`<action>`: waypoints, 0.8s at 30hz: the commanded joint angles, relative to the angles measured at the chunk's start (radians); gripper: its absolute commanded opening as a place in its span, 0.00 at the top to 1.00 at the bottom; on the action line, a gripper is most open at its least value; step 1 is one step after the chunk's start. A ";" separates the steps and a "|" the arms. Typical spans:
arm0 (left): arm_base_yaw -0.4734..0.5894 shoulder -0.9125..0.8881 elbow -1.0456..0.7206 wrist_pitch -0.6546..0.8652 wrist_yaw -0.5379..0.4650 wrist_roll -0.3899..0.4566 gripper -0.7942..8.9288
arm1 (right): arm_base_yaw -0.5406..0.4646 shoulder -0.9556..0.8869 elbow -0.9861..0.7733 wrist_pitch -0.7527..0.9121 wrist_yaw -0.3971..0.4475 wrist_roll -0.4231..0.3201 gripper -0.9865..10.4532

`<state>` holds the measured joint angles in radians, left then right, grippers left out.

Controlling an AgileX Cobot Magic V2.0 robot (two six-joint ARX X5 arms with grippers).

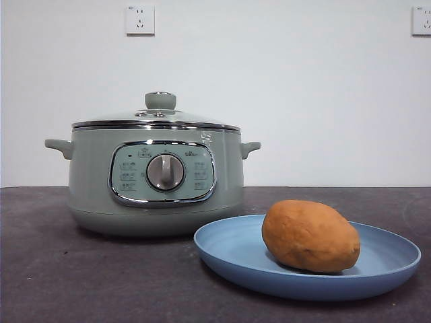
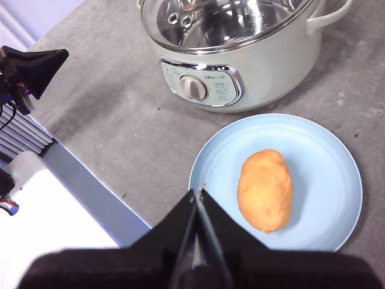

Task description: Take the potato out from the steamer,put the potato on the plate,close the lid

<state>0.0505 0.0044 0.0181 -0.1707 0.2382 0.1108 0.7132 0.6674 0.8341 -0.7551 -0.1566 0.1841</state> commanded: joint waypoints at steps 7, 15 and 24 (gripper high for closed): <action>0.003 -0.003 -0.015 0.002 -0.002 -0.007 0.92 | 0.002 -0.001 0.003 0.005 0.002 0.005 0.91; 0.003 -0.003 -0.015 0.002 -0.002 -0.007 0.92 | 0.002 -0.003 0.003 0.005 0.005 0.004 0.91; 0.003 -0.003 -0.015 0.002 -0.002 -0.007 0.92 | -0.212 -0.132 -0.031 0.051 0.075 -0.058 0.91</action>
<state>0.0505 0.0044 0.0181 -0.1707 0.2382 0.1108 0.5320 0.5411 0.8268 -0.7036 -0.0750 0.1390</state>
